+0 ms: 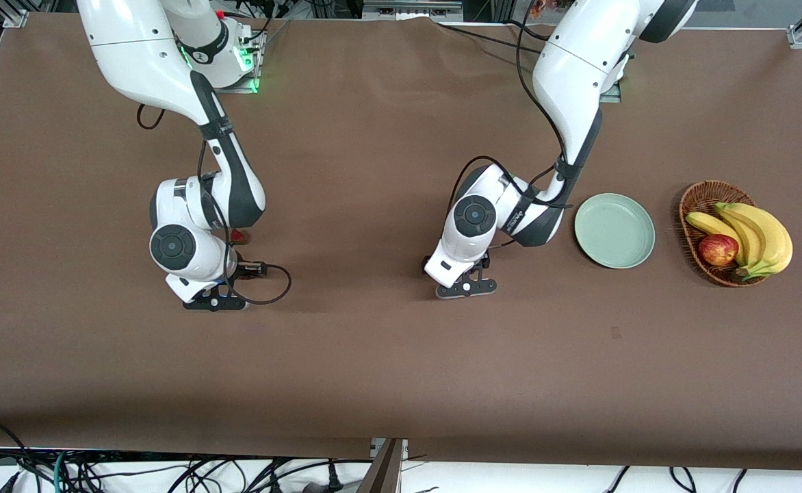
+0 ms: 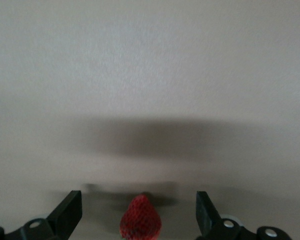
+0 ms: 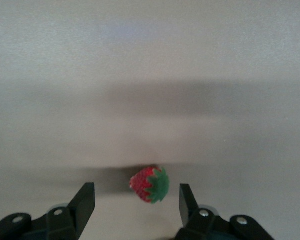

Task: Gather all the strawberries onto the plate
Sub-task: 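Carry the strawberry over the plate while the right gripper grasps another, then release the strawberry onto the plate while the right gripper sets another mid-table, then grasp the second strawberry with the left gripper while the right gripper reaches the third, then place the strawberry on the plate while the right gripper grasps the third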

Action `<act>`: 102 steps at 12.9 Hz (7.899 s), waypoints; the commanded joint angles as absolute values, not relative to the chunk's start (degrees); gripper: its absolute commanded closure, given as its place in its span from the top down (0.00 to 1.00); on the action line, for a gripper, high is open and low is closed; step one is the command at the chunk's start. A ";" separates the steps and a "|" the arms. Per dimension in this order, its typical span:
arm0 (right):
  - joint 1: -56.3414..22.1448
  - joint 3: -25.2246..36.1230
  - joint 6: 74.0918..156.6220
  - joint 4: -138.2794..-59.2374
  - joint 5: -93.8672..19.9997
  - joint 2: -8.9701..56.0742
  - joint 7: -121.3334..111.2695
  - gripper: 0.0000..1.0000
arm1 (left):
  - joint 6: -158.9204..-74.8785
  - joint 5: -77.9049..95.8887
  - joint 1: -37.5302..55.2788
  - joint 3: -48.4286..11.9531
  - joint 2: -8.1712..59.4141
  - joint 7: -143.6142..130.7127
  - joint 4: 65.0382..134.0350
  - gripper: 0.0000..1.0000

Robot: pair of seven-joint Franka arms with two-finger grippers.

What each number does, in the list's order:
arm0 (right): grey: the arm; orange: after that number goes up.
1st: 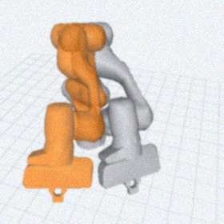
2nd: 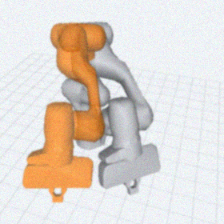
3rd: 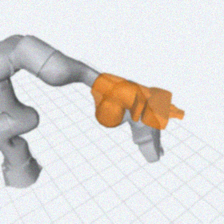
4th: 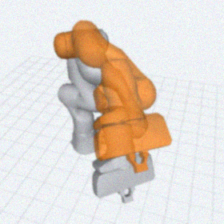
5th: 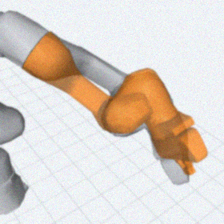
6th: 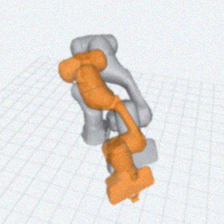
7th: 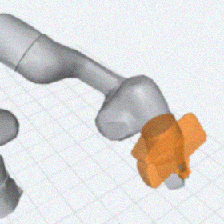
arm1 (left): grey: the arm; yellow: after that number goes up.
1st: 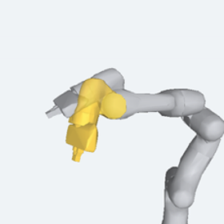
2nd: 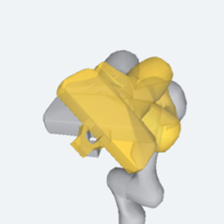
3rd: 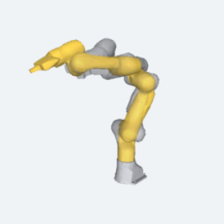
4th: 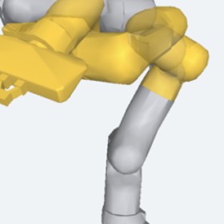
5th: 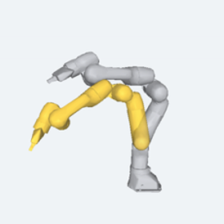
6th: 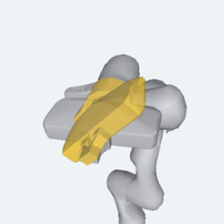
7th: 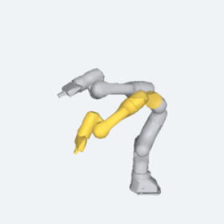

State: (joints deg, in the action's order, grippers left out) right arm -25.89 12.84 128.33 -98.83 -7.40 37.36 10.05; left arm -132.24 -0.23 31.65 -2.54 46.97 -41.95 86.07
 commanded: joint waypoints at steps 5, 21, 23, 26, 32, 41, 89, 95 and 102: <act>-25.40 12.57 131.92 -102.22 -7.73 36.04 8.61 0.43 | -129.02 1.23 31.99 -2.37 46.14 -45.08 86.75 0.46; -25.49 11.78 132.10 -103.10 -8.26 35.51 10.10 0.20 | -112.50 5.11 4.86 -2.90 18.81 -8.64 112.66 0.22; -25.66 9.25 128.60 -102.05 -10.10 34.28 15.44 0.20 | -116.51 -0.25 -0.33 -3.08 19.25 -3.45 116.69 0.23; -26.10 2.23 127.88 -99.69 -14.57 33.14 30.35 0.20 | -131.71 -4.46 -4.46 -2.90 21.70 0.26 124.70 0.23; -41.53 -2.29 138.81 -76.94 -16.70 48.65 71.83 0.20 | -133.86 -7.12 -5.18 -2.90 24.00 1.75 124.80 0.37; -52.21 -1.06 160.41 -74.09 -16.43 54.33 86.31 0.69 | -121.74 -6.42 -5.19 -3.08 14.96 4.31 122.43 1.00; -47.02 14.61 137.37 -106.57 -26.72 27.49 38.42 0.17 | -114.42 -5.97 -13.43 -17.93 24.86 -9.70 110.83 0.18; -50.35 7.21 143.49 -76.93 -26.28 47.52 73.79 0.21 | -119.88 -10.72 -16.61 -17.84 29.18 -6.68 111.53 0.31; -58.27 7.21 167.34 -75.59 -25.93 55.28 86.13 0.53 | -117.95 -10.64 -17.14 -18.19 24.89 -3.07 111.97 1.00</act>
